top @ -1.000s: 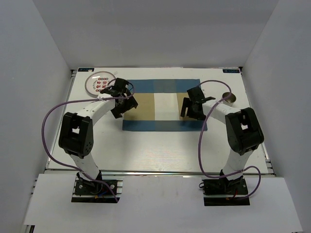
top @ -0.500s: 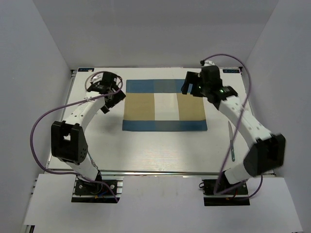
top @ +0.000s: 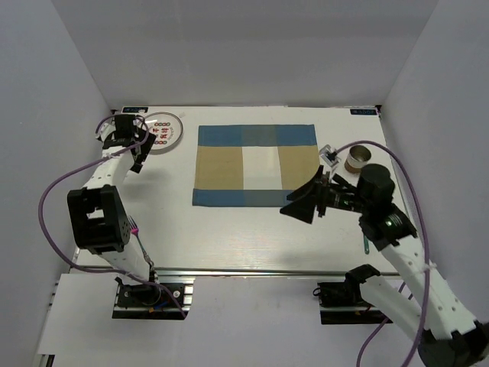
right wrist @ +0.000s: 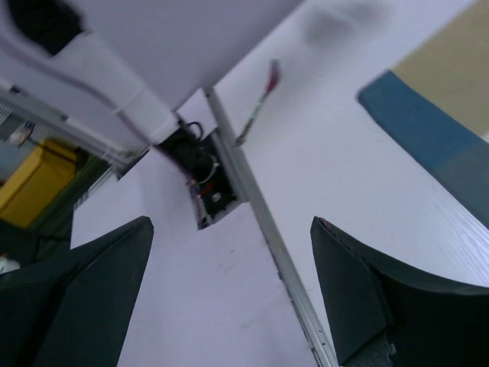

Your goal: Set the dinner table for one person

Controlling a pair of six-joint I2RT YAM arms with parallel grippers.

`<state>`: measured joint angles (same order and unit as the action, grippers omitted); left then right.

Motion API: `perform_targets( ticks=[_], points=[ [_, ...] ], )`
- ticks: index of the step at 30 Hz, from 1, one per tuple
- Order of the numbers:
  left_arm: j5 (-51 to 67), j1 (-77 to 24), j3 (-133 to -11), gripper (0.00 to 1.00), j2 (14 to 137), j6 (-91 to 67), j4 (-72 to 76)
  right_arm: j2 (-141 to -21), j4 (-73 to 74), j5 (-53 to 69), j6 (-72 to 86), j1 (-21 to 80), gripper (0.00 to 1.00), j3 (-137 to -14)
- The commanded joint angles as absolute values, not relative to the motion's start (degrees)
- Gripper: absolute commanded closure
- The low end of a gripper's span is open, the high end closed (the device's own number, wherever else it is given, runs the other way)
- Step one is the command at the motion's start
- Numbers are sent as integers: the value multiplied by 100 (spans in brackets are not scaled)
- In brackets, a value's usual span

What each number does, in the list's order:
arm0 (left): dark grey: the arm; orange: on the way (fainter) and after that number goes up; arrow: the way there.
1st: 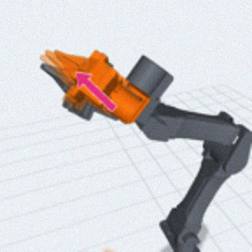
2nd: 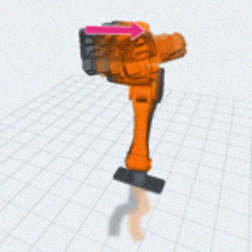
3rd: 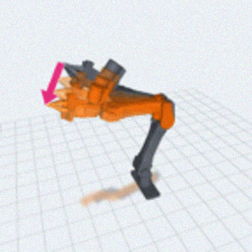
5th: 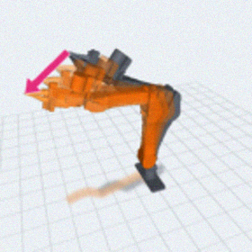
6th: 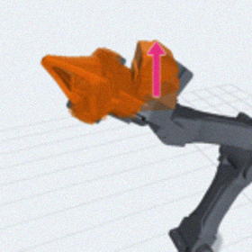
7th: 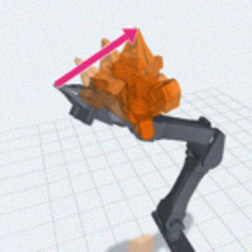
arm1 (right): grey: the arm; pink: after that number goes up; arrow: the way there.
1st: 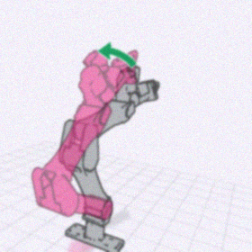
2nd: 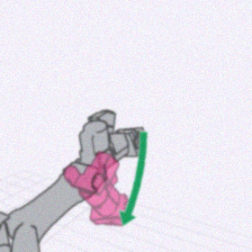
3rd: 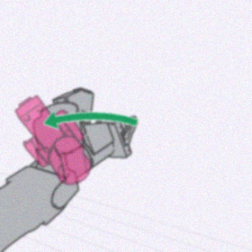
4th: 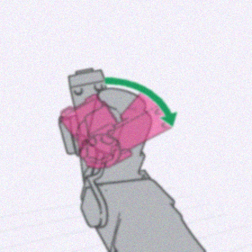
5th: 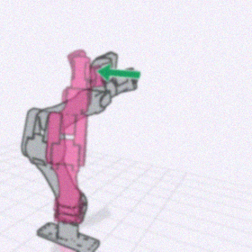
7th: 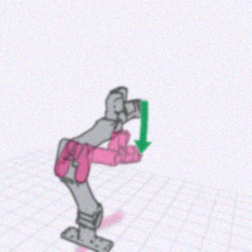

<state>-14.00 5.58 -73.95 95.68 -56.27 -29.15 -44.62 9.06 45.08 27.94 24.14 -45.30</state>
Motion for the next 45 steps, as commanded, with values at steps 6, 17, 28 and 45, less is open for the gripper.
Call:
perform_targets(
  ticks=[6,17,28,45],
  points=[
    [788,1204,-7454,2,10819,-5396,-487,-3007,1028,6143,2909,2417,11,-4834],
    [862,1327,-8234,3,12031,-5484,-481,-2672,1424,5907,2804,2408,11,-4236],
    [518,1380,-8437,64,12524,-5915,-843,-2971,1581,5337,2663,2408,11,-4403],
    [1652,1547,-7200,100,10971,-6363,1102,-2532,2294,4501,2646,2417,11,-4764]
  ],
)
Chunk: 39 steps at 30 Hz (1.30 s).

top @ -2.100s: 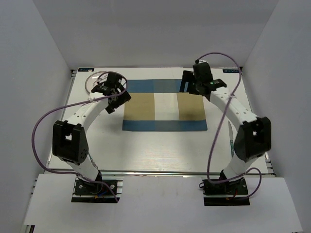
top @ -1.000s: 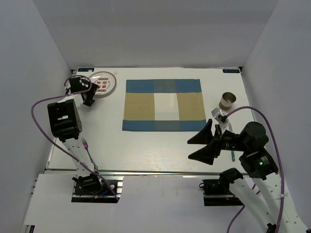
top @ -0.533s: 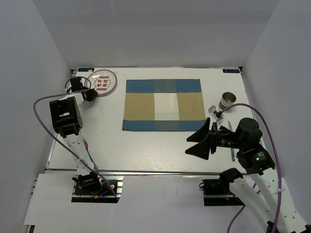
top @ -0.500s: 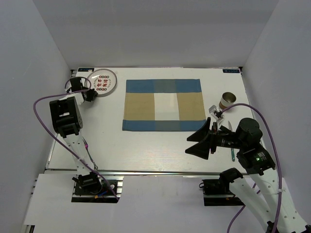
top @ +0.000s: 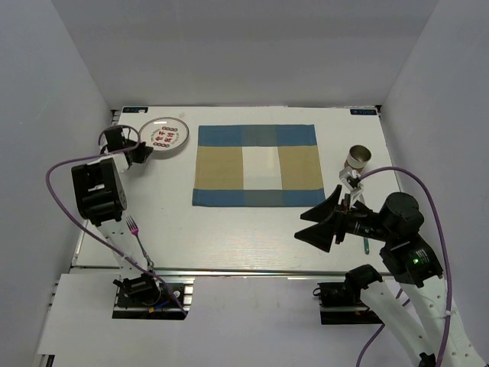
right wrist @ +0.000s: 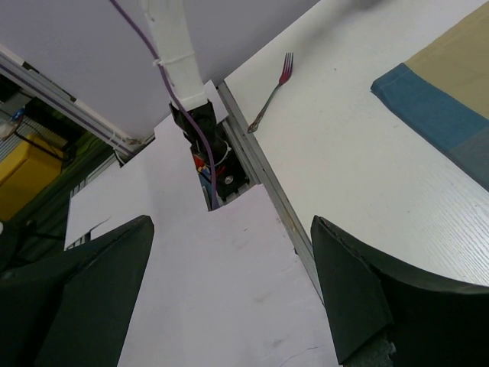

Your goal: Set the dinner table for one person

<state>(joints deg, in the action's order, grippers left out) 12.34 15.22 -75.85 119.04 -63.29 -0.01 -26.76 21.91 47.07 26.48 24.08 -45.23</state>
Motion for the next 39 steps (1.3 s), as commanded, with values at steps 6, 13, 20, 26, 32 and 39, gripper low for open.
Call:
perform_targets(
  ticks=[6,13,20,26,32,39],
  points=[
    [1704,1600,-6681,100,9924,-6398,1195,-2294,2504,4316,2707,2400,11,-4860],
    [2476,1557,-6056,100,8974,-6504,1582,-2171,2760,4157,2707,2399,11,-5062],
    [3094,1082,-6012,100,8719,-6197,1144,-2118,2733,3544,2979,2408,11,-4966],
    [2971,72,-6362,100,9043,-5775,721,-2101,2787,2005,3594,2391,11,-4878],
    [2875,-957,-6828,100,10071,-5801,905,-2092,2645,1942,3841,2391,11,-4702],
    [2647,-1722,-7479,100,11029,-5713,765,-1987,3049,1679,3683,2399,11,-4799]
  ],
)
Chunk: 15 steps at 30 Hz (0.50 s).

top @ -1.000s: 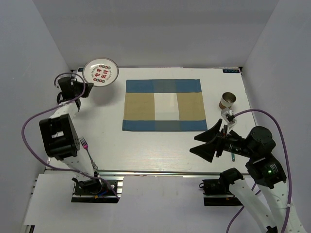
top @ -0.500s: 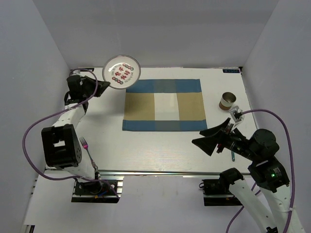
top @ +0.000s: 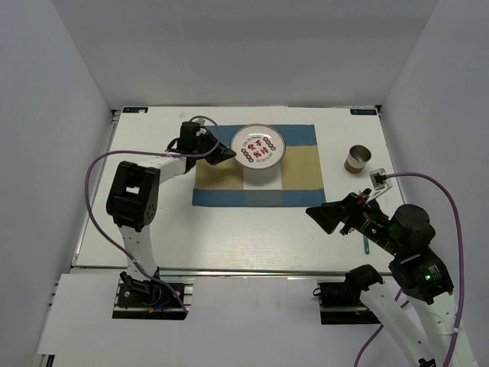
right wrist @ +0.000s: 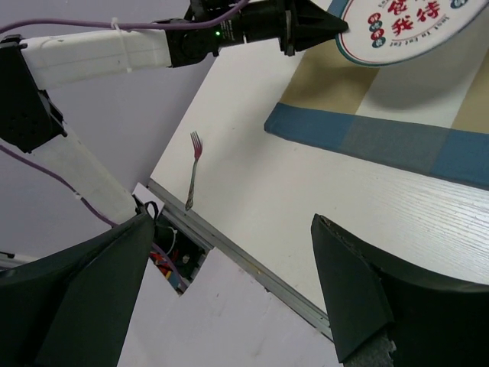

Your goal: Set the dinner table for one person

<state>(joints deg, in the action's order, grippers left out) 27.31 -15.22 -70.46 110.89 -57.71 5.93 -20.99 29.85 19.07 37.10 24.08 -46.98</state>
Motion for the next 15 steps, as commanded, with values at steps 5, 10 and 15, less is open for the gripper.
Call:
perform_targets(
  ticks=[5,10,15],
  points=[
    [2426,-1916,-7409,100,11250,-5731,853,-1899,3190,1582,3612,2408,11,-4895],
    [2399,-1978,-7226,100,11408,-5721,957,-1872,3235,1573,3621,2417,11,-4852],
    [2434,-1978,-7172,100,11469,-5669,923,-1846,3173,1679,3639,2417,11,-4834]
  ],
)
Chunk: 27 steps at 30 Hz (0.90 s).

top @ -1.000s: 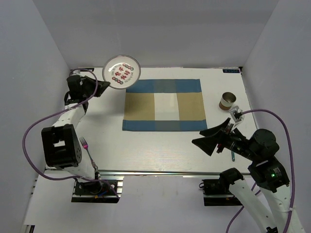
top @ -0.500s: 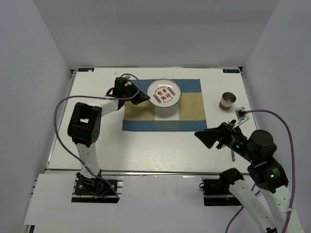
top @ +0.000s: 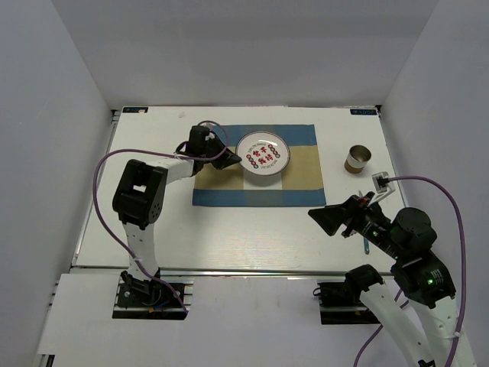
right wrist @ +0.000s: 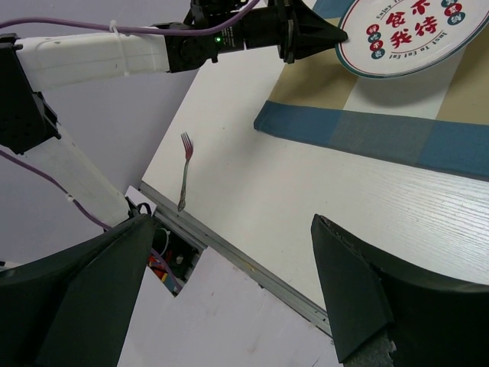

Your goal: Set the dinner table for one person

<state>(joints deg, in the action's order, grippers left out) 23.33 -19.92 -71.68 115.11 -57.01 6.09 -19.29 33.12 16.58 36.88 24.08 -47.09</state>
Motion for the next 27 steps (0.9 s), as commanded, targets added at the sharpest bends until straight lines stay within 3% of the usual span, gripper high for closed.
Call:
perform_targets(
  ticks=[1,19,23,27],
  points=[
    [2443,-1978,-7172,100,11487,-5660,923,-1846,3173,1679,3630,2417,11,-4825],
    [2628,-1925,-6917,100,11716,-5634,1037,-1749,3199,1696,3656,2408,11,-4729],
    [2514,-1925,-6952,75,11620,-5581,809,-1758,3190,1731,3648,2417,11,-4711],
    [2198,-1925,-6987,64,11444,-5502,589,-1767,3155,1767,3656,2400,11,-4685]
  ],
)
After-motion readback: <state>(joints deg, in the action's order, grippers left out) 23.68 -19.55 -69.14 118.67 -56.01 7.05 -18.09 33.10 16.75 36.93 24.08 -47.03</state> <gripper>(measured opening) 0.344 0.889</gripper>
